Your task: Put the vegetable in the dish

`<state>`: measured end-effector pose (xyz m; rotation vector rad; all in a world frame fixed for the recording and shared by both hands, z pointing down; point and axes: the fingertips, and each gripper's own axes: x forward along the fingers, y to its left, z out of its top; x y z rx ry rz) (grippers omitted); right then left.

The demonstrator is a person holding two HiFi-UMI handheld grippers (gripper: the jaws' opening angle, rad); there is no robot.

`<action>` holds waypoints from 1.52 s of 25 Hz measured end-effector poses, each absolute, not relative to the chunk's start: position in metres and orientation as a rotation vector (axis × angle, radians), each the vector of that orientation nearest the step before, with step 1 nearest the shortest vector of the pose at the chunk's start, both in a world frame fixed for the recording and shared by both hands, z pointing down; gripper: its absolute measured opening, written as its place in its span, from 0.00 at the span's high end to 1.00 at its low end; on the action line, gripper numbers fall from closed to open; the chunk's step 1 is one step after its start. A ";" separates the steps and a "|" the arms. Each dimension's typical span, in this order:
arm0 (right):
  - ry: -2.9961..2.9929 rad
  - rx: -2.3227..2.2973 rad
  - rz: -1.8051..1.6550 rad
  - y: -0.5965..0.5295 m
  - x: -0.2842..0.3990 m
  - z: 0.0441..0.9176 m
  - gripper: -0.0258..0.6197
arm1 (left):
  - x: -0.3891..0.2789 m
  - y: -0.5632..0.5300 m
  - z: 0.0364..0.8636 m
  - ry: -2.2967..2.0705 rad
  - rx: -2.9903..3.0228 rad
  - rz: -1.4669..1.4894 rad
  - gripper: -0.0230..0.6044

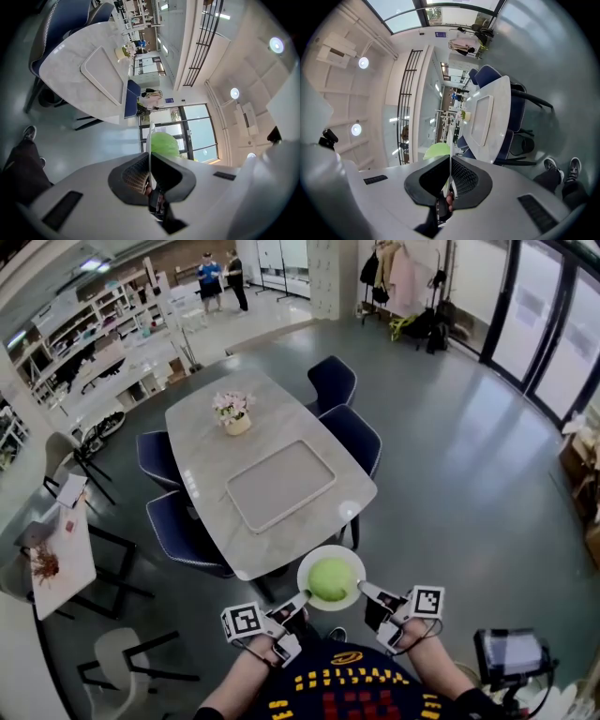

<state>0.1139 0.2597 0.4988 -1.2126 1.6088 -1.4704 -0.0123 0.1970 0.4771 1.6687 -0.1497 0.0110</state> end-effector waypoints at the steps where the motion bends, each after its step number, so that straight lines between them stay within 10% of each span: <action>1: 1.618 -1.201 -1.466 0.256 0.116 0.499 0.94 | -0.010 0.194 0.479 -0.155 1.667 0.013 0.94; 38: 1.741 -1.236 -1.569 -0.037 0.209 0.508 0.94 | 0.078 -0.085 0.503 -0.194 1.593 -0.108 0.94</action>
